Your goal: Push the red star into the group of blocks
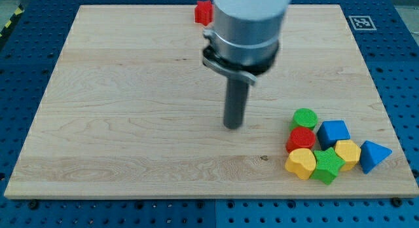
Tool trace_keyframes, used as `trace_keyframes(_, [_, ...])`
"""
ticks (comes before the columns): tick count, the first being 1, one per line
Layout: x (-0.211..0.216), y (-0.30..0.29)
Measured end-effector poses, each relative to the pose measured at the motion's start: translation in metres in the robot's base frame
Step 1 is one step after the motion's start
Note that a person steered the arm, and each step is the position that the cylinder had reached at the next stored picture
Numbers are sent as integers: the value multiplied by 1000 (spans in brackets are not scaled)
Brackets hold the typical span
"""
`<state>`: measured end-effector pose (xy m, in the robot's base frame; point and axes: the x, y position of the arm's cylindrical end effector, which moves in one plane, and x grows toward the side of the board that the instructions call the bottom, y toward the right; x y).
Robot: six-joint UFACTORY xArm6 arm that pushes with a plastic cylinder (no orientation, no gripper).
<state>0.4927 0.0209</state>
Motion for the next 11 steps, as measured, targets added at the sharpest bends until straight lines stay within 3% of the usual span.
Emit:
trace_keyframes(3, [-184,-108])
trace_keyframes(5, [-299,-120])
trace_keyframes(7, [-300,-101])
trace_keyframes(8, [-299,-62])
trace_keyframes(11, [-262,-54])
